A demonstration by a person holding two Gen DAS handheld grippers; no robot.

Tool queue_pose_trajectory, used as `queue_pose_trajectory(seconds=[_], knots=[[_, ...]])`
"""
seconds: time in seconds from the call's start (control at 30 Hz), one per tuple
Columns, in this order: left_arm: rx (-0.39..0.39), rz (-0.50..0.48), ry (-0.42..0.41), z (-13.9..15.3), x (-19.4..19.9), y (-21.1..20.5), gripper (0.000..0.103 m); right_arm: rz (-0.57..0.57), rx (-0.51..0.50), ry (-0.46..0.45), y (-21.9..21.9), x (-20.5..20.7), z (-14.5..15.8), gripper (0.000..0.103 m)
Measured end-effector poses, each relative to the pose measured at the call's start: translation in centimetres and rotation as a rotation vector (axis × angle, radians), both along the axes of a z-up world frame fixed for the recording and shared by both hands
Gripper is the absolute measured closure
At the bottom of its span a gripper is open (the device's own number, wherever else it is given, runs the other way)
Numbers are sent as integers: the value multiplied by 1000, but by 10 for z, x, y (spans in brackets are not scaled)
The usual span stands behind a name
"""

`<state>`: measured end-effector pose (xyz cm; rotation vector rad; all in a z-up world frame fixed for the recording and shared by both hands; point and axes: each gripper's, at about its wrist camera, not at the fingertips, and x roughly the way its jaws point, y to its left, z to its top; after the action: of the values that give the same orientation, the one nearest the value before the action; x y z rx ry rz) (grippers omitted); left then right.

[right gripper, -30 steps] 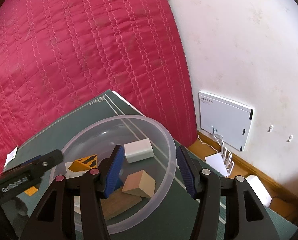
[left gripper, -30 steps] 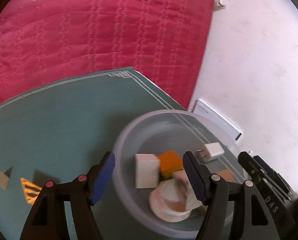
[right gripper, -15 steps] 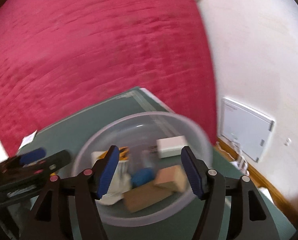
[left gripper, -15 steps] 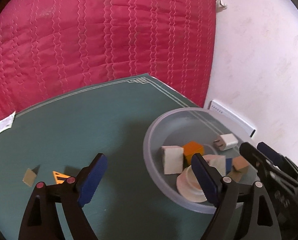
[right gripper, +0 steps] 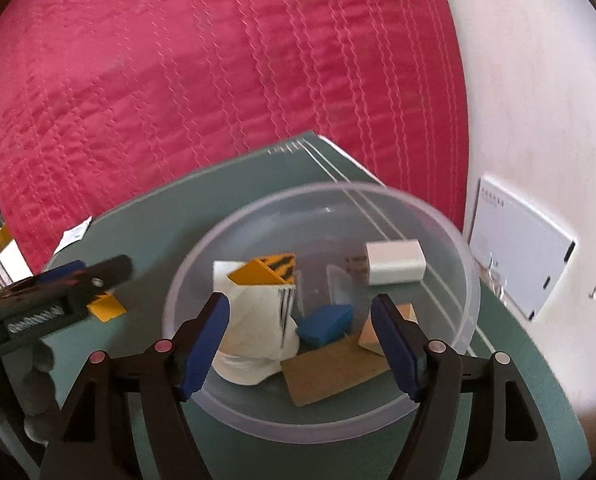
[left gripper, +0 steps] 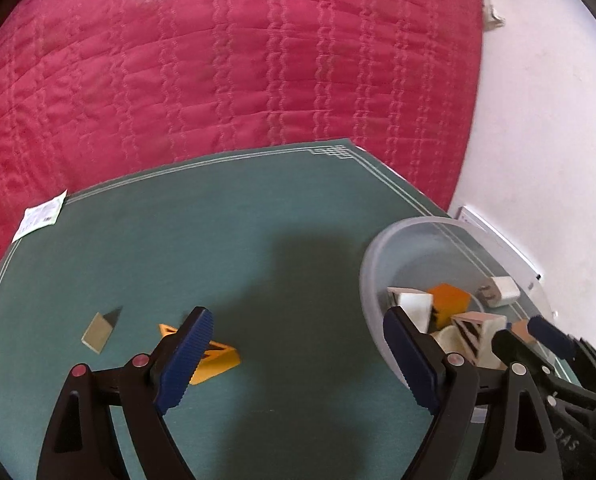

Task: Organize rigid objects
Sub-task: 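Withdraw the open left gripper from the bowl toward the small tan block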

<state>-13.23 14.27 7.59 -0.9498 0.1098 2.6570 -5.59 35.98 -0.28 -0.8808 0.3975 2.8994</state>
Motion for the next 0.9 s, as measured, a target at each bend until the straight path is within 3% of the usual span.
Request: queue_pose_trajectory(seconds=[0.33,0.47,0.7,0.9], knots=[[32,101,-8,4,-10,-37,13,-144,20,-34,13,3,-6,30],[45,159,-9,7,-15,-59,13,-206,39,-4,16,9,-2,31],[53,259,-33,3,-24,-93,13,-138,82,101,1,17,10,31],[46,300,-53,-3,-23,-109,13,-113,106,118,-9,20,13,31]])
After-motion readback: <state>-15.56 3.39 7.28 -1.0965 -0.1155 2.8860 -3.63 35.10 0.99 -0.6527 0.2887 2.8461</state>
